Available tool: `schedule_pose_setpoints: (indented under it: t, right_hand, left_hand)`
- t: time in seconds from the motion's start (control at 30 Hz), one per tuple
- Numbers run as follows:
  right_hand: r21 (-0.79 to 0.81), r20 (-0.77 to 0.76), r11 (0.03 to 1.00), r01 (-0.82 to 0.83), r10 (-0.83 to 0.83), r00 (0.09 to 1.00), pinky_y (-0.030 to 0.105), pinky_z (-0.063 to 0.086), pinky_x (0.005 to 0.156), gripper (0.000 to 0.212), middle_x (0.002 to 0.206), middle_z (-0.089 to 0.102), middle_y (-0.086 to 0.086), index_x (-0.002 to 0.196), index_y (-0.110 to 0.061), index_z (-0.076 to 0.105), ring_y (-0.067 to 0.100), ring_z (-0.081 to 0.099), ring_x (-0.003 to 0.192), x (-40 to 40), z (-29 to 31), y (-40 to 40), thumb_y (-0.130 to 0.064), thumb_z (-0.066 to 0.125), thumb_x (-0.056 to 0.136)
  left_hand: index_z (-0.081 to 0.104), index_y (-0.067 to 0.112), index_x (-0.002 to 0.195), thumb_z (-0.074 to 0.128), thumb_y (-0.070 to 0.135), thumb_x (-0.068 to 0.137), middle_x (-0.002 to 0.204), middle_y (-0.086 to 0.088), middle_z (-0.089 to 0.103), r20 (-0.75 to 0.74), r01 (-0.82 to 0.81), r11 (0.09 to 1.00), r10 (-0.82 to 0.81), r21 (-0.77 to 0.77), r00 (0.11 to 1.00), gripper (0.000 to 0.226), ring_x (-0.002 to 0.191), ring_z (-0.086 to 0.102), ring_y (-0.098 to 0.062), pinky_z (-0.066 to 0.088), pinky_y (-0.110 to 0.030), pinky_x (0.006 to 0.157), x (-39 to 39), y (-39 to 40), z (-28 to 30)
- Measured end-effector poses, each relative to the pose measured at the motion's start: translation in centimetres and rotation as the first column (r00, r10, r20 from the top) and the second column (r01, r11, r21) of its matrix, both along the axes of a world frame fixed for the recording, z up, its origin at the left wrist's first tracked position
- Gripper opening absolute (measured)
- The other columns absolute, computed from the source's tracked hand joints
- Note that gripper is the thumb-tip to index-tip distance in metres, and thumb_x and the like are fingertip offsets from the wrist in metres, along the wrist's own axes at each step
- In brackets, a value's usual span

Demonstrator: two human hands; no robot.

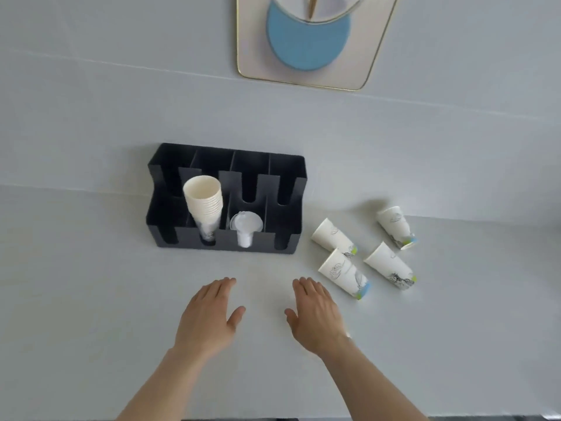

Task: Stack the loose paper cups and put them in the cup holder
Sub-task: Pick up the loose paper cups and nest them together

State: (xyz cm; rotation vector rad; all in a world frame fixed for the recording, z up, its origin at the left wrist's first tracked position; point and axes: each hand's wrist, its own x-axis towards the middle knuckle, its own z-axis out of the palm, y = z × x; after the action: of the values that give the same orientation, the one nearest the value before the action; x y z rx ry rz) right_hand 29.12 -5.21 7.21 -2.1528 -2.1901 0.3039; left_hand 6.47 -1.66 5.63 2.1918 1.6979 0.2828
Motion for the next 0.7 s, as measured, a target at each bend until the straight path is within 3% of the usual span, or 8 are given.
schedule_pose_setpoints:
  t: [0.3, 0.43, 0.57, 0.7]
  right_hand:
    - [-0.009, -0.022, 0.986, 0.165, -0.165, 0.986, 0.031, 0.032, 0.114, 0.05, 0.139, 0.051, 0.0, 0.14, -0.014, 0.045, 0.023, 0.044, 0.133, 12.1, -1.0, 1.7, -0.036, 0.056, 0.097]
    - [-0.014, -0.048, 0.988, 0.155, -0.156, 0.987, 0.031, 0.034, 0.111, 0.052, 0.137, 0.052, 0.001, 0.139, -0.014, 0.045, 0.024, 0.046, 0.129, 14.6, -2.0, 3.7, -0.036, 0.059, 0.095]
    - [-0.019, -0.08, 0.993, 0.118, -0.119, 0.99, 0.032, 0.03, 0.117, 0.06, 0.148, 0.046, 0.004, 0.144, -0.012, 0.04, 0.024, 0.041, 0.138, 15.8, -3.0, 6.1, -0.038, 0.061, 0.094]
    - [-0.043, -0.126, 0.994, 0.096, -0.101, 0.987, 0.034, 0.024, 0.121, 0.077, 0.161, 0.034, 0.007, 0.156, -0.012, 0.025, 0.026, 0.031, 0.148, 15.8, -3.8, 8.0, -0.038, 0.063, 0.094]
  left_hand:
    - [0.027, 0.026, 0.158, 0.051, 0.06, 0.094, 0.163, 0.012, 0.029, 0.124, 0.095, 0.977, -0.071, -0.192, 0.99, 0.076, 0.147, 0.031, -0.011, 0.032, -0.033, 0.117, 12.4, 1.1, -1.1]
    - [0.027, 0.031, 0.157, 0.052, 0.071, 0.086, 0.159, 0.007, 0.034, 0.112, -0.057, 0.921, 0.108, -0.386, 0.988, 0.085, 0.144, 0.037, -0.017, 0.037, -0.04, 0.113, 15.8, 1.0, -2.1]
    - [0.029, 0.033, 0.153, 0.047, 0.089, 0.069, 0.146, -0.002, 0.047, 0.034, -0.267, 0.774, 0.348, -0.575, 0.937, 0.102, 0.133, 0.052, -0.026, 0.041, -0.041, 0.105, 17.9, 0.9, -2.6]
    - [0.026, 0.029, 0.153, 0.049, 0.091, 0.065, 0.142, -0.006, 0.049, -0.017, -0.327, 0.658, 0.431, -0.678, 0.902, 0.11, 0.132, 0.052, -0.029, 0.042, -0.04, 0.107, 18.8, 0.8, -3.4]
